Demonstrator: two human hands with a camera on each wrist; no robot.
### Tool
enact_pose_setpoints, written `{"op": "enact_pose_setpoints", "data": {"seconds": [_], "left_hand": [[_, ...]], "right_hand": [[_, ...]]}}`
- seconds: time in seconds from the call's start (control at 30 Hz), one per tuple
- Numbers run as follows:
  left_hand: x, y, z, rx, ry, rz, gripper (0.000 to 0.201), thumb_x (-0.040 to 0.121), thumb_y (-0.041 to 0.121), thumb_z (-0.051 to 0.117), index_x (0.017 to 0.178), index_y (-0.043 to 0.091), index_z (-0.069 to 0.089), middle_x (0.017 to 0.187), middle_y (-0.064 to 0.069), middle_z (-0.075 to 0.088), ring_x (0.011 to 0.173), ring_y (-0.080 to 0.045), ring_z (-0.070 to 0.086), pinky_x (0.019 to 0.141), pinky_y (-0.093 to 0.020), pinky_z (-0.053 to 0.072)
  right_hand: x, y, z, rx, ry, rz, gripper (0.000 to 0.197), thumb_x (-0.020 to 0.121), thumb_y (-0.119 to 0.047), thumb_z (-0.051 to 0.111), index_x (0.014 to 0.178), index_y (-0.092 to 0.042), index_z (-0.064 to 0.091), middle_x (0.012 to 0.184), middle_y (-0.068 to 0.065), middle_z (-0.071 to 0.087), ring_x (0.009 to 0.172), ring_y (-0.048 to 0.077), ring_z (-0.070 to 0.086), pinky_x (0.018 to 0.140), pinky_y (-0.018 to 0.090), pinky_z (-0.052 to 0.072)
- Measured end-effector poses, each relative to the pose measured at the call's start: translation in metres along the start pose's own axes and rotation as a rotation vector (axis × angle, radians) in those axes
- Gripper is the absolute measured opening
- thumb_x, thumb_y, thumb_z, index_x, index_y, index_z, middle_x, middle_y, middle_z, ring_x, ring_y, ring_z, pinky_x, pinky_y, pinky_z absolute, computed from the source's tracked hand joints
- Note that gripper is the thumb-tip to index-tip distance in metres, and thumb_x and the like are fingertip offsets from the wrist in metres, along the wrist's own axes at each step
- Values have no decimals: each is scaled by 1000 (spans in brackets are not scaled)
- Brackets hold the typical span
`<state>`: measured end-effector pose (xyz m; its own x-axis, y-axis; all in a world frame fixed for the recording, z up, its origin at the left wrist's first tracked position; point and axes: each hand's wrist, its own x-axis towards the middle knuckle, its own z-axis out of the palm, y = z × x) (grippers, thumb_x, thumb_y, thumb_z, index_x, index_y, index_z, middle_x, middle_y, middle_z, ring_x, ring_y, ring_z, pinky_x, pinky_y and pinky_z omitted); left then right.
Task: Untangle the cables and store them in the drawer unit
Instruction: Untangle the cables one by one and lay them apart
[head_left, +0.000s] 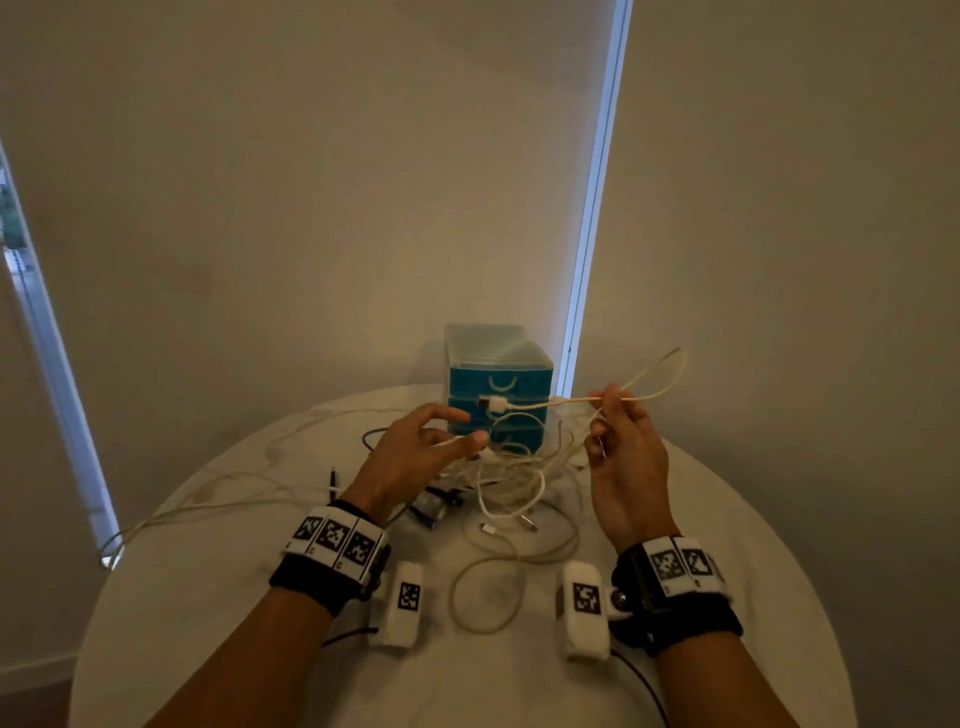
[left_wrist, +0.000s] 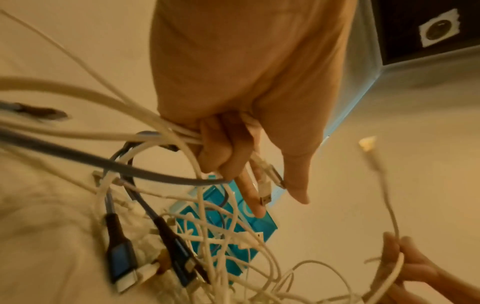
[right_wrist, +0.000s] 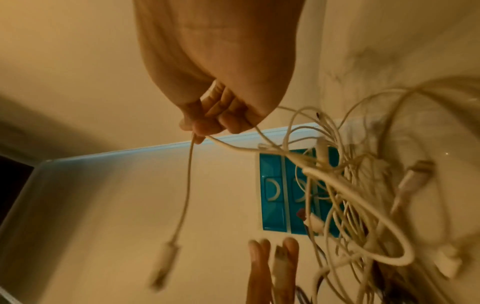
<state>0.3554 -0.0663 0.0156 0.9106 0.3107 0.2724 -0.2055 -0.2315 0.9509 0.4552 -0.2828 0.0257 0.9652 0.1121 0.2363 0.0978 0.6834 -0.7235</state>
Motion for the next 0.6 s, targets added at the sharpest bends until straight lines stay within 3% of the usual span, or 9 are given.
{"op": "enact_pose_setpoints", "data": {"seconds": [0.07,0.17,0.23,0.3,0.43,0.6], "left_hand": [[-2,1,5,-2,-75,48,40,86,39,86,123,30,71,110,2,82,107,-11,76,95,-36,60],[-4,5,16,136,-232,106,40,85,39,88,123,37,74,119,11,78,113,-4,72,97,-32,59],[-4,4,21,193,-297,101,41,83,40,91,121,38,76,116,11,79,110,-6,73,99,-33,58],[-3,5,26,214,-287,113,35,84,41,89,118,35,79,108,10,81,103,-8,76,96,-35,60],[1,3,28,252,-227,180,21,94,44,79,106,28,84,103,8,82,99,-11,77,97,-44,61],[7,0,28,71,-27,190,15,97,35,77,105,23,83,101,3,82,101,-14,77,97,-38,61]], "right_hand": [[-2,4,2,-53,-12,28,20,101,-28,70,115,-13,70,93,-1,76,69,4,55,61,18,47],[-6,9,10,-2,-33,67,41,93,-33,74,122,-6,71,93,1,73,71,7,59,66,20,54],[-7,8,14,97,-68,109,30,99,-26,69,119,-4,69,98,4,74,76,7,65,70,19,59],[-10,6,20,171,-125,163,17,105,-19,61,111,-5,69,99,5,76,82,8,71,74,19,61],[-15,9,28,107,-168,139,21,107,-14,57,115,2,69,104,11,79,91,13,77,80,22,63],[-9,6,16,161,-103,149,27,109,-11,54,128,5,65,124,16,76,108,20,77,90,27,64]]}}
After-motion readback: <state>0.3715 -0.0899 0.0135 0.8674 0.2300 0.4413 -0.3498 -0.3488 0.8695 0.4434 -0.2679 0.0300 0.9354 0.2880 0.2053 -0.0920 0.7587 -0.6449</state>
